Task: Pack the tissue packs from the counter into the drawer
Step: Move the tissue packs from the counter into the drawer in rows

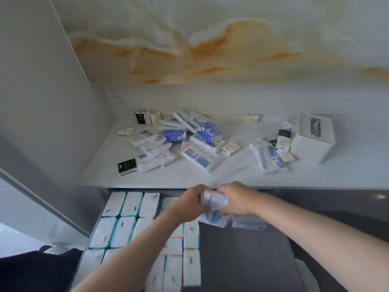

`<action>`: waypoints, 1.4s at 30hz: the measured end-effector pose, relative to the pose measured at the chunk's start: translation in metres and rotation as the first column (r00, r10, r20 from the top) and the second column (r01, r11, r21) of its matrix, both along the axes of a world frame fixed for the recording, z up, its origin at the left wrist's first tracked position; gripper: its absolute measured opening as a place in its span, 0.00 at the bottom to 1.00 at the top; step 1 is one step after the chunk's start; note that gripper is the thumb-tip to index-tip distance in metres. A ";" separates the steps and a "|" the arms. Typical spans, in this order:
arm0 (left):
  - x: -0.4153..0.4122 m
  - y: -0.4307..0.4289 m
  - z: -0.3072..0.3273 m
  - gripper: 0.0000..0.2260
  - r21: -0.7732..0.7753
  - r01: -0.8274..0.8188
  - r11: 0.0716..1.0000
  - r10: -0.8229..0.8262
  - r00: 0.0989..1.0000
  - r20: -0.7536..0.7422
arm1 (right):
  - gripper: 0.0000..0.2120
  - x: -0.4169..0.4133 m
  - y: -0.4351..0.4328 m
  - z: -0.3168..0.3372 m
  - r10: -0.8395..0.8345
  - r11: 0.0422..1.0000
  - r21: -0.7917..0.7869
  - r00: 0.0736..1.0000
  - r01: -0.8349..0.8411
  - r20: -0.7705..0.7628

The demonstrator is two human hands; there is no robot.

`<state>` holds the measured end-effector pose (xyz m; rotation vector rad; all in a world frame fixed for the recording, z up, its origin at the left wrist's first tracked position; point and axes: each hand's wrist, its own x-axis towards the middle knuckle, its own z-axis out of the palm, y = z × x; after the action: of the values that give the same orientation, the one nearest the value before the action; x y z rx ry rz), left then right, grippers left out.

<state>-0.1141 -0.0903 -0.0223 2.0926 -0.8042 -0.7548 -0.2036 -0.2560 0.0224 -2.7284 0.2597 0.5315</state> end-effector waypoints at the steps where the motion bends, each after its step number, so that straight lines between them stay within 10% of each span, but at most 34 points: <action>1: -0.002 0.000 -0.009 0.22 0.061 0.031 0.998 -0.034 0.999 0.040 | 0.14 -0.002 0.000 -0.014 0.015 0.999 -0.042 0.999 -0.016 -0.029; 11: 0.006 -0.003 -0.058 0.34 0.315 0.022 0.949 -0.077 0.984 0.163 | 0.08 0.006 0.004 -0.099 -0.148 0.987 -0.060 0.988 0.150 0.032; 16: 0.014 -0.017 -0.073 0.17 0.315 -0.007 0.949 -0.096 0.945 0.313 | 0.14 0.016 0.012 -0.126 -0.306 0.949 0.107 0.946 0.295 0.104; 25: 0.010 -0.022 -0.096 0.22 0.223 -0.119 0.968 0.003 0.889 0.458 | 0.14 0.028 0.020 -0.155 -0.865 0.452 0.347 0.498 0.822 -0.053; 42: 0.013 -0.012 -0.096 0.13 0.180 -0.185 0.966 0.065 0.850 0.523 | 0.14 0.029 0.035 -0.158 -0.861 0.485 0.410 0.503 0.773 0.070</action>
<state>-0.1013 -0.1028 -0.1182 2.5755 -0.8773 -0.2079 -0.1751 -0.2213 -0.1351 -1.9439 1.2230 -0.0960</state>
